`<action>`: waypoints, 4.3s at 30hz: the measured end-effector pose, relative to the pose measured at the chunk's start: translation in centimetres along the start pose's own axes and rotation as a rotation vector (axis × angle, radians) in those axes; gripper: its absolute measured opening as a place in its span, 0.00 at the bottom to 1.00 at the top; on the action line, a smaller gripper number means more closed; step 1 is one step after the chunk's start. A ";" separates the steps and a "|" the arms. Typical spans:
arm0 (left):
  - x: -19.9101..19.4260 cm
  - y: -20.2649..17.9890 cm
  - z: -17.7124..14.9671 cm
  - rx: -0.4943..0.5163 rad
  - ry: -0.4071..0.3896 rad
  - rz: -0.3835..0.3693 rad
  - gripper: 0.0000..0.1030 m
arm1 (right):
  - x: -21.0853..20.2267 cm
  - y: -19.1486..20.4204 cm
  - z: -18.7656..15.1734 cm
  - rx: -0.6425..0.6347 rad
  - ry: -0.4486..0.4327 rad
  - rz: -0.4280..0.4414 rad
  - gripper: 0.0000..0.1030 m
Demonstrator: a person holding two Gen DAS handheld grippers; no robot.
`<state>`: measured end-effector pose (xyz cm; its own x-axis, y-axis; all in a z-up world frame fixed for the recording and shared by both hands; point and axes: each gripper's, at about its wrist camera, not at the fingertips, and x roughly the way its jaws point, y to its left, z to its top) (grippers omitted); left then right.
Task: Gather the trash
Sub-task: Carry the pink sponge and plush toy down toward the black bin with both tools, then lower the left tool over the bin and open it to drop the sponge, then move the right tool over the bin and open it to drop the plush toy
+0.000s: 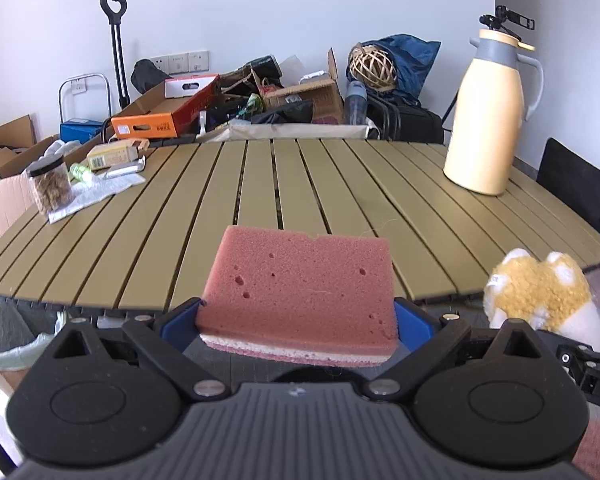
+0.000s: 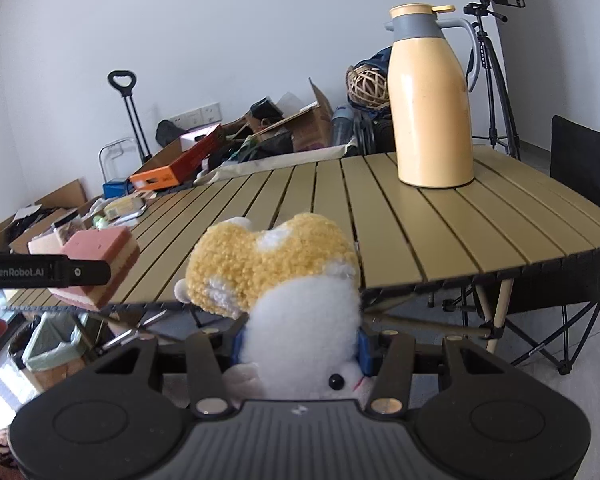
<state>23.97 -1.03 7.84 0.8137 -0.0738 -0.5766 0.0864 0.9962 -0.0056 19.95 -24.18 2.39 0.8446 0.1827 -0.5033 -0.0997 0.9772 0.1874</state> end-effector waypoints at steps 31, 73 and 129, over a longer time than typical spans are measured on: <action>2.0 2.7 -13.7 -0.084 0.228 0.001 0.96 | 2.6 2.1 -11.2 -0.055 0.279 -0.005 0.47; 10.9 2.9 -15.3 -0.126 0.509 0.090 0.96 | 10.6 -1.9 -11.5 0.070 0.365 -0.118 0.47; 15.4 1.5 -13.0 -0.156 0.454 0.069 1.00 | 12.2 -2.6 -11.9 0.109 0.368 -0.169 0.48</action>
<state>29.21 -0.12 -11.65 0.4783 -0.0145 -0.8781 -0.0743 0.9956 -0.0569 24.25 -23.23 -14.24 0.5979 0.0663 -0.7988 0.0971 0.9832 0.1543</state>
